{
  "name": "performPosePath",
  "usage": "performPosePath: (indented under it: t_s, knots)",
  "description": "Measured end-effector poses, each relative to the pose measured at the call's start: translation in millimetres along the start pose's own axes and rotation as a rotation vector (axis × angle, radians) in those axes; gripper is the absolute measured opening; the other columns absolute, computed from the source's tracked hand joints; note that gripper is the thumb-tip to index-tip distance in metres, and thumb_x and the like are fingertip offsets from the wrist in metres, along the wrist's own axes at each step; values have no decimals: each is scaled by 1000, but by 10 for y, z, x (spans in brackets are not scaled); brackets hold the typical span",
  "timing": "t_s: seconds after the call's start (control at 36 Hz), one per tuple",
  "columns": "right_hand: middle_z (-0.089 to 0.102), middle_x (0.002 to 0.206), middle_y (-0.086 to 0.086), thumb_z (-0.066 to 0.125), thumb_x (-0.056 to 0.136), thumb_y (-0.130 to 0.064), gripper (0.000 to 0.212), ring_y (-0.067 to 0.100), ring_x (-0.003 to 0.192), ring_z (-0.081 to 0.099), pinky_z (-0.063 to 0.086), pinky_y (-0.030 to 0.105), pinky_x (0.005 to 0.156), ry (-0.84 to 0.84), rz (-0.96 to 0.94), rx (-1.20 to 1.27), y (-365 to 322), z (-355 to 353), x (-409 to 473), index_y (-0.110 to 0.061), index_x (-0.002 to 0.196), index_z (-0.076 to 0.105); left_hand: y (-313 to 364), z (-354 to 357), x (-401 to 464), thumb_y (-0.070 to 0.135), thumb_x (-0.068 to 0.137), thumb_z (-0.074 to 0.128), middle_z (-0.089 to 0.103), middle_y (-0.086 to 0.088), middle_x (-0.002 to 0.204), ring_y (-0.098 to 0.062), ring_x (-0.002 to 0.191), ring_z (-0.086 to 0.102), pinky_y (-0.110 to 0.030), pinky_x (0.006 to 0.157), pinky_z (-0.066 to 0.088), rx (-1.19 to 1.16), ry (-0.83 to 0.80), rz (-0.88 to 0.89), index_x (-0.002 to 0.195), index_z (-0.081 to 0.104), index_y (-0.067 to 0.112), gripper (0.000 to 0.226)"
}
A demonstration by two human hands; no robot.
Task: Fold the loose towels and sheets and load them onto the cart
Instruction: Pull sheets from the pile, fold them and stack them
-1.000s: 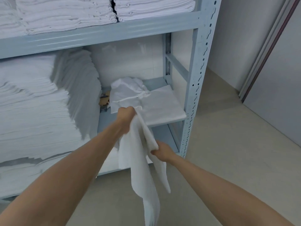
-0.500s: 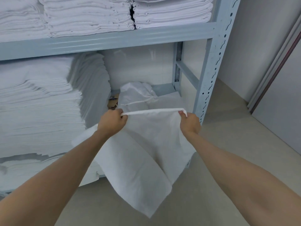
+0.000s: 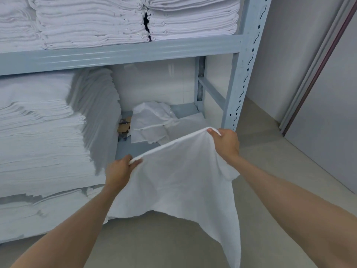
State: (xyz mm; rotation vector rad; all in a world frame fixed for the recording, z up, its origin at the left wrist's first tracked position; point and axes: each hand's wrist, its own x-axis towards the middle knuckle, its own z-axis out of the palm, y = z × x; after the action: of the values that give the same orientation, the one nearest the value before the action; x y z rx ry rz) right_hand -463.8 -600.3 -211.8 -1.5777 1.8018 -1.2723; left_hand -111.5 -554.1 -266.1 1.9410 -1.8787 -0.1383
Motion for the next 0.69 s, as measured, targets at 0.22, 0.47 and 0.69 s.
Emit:
performPosePath:
  t_s: [0.22,0.47,0.69]
  knots:
    - [20,54,-4,67,91,-38,59,17,53,21,17,31,59,-9,10,152,-76,-280,7,-23,56,22,-6,373,-32,33,103,51,54,-11,70,-35,70,57,-37,62,37,-104,-105,-174,72,54,4,43]
    - [55,74,11,45,100,-51,52,32,74,59,40,33,63,103,151,-515,190,-931,291,-11,67,44,817,431,277,33,106,41,38,-4,50,-22,49,38,-35,47,22,-281,-25,-115,56,32,12,56]
    - [64,116,19,40,102,-33,40,37,107,62,46,38,82,-21,385,-640,574,-779,-86,-2,115,62,1794,411,374,27,104,47,59,-23,67,-38,74,57,-38,67,33,-260,-212,33,57,44,6,52]
